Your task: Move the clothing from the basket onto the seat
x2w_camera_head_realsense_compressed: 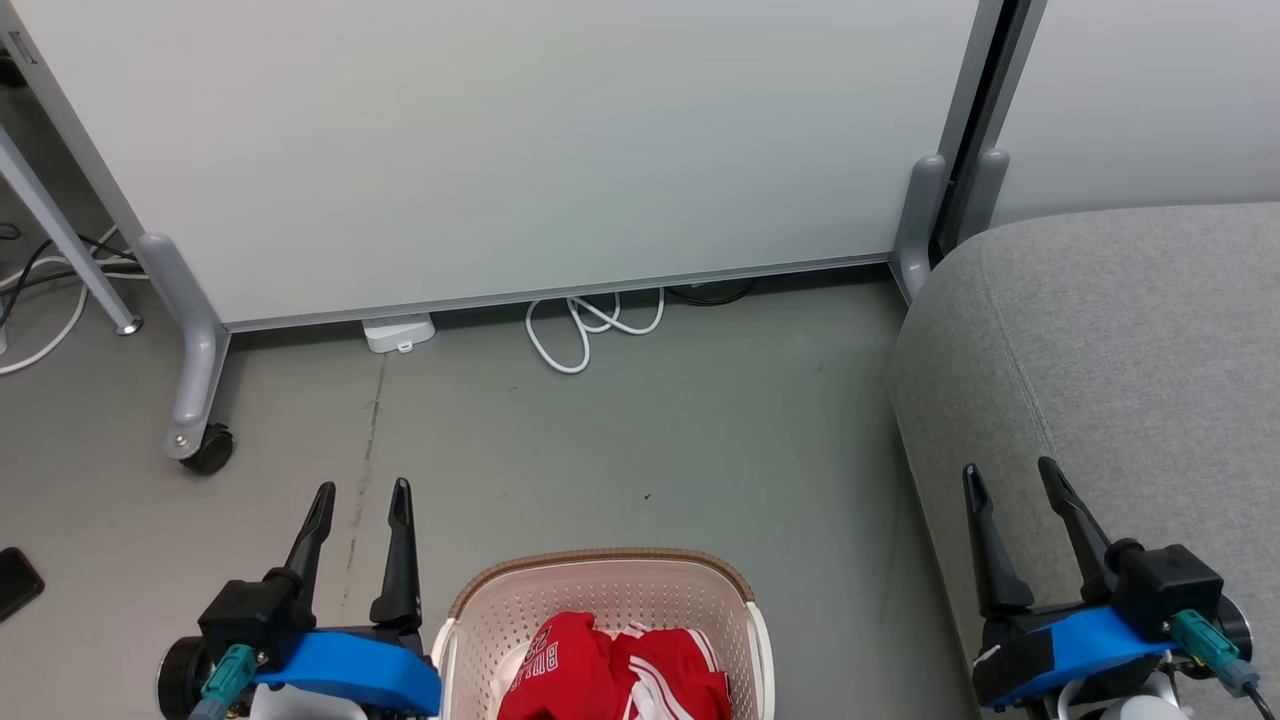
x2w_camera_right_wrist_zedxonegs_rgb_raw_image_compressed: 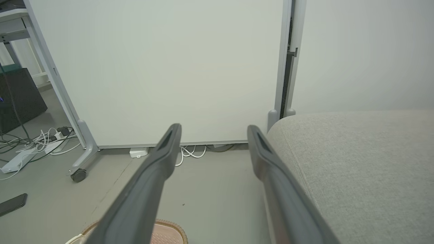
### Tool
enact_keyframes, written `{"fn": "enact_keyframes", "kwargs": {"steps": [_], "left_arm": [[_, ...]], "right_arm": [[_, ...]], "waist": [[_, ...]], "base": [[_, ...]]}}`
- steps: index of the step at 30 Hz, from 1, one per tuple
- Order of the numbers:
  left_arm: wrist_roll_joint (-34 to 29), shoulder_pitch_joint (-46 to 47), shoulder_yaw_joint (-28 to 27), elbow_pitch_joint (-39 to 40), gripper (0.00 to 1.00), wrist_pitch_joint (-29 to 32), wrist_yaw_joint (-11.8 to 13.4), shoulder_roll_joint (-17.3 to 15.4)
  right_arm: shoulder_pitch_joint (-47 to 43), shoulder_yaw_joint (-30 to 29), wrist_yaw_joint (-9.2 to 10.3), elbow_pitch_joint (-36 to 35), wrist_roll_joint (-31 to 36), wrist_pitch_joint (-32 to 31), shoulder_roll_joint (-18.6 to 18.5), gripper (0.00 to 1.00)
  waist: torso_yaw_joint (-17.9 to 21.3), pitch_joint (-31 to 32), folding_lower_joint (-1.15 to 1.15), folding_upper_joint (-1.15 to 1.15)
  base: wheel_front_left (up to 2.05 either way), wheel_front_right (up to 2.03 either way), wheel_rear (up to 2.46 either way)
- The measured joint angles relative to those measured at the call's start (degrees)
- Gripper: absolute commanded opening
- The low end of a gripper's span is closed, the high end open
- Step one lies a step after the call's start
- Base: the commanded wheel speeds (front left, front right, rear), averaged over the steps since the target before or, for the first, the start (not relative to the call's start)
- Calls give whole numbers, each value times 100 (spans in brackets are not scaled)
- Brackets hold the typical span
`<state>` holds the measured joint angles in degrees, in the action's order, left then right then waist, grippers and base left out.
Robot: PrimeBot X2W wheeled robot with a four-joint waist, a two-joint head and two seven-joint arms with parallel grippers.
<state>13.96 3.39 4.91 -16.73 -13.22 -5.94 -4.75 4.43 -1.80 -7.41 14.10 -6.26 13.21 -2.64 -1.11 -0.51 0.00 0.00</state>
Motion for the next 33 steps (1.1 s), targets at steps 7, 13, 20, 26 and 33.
{"fn": "enact_keyframes", "kwargs": {"steps": [7,13,20,26,33], "left_arm": [[-280,0,-14,-8,100,-64,-15,32],[-524,0,-15,-21,100,-134,-35,57],[-719,-1,-32,-21,100,-177,-60,80],[-734,-1,-45,-35,100,-177,-66,99],[-723,-2,-85,-67,100,-178,-73,122]], "right_arm": [[0,1,0,-3,316,74,-3,100],[0,19,0,-22,560,132,-5,100],[1,40,-1,-34,764,176,-8,100],[2,37,-1,-35,762,176,-9,100],[3,57,-1,-57,727,176,-9,100]], "waist": [[-16,2,0,0],[-25,18,0,0],[-20,16,0,0],[-26,14,0,0],[-15,-22,-1,0]], "base": [[0,0,0],[0,0,0],[0,0,0],[0,0,0],[0,0,0]]}}
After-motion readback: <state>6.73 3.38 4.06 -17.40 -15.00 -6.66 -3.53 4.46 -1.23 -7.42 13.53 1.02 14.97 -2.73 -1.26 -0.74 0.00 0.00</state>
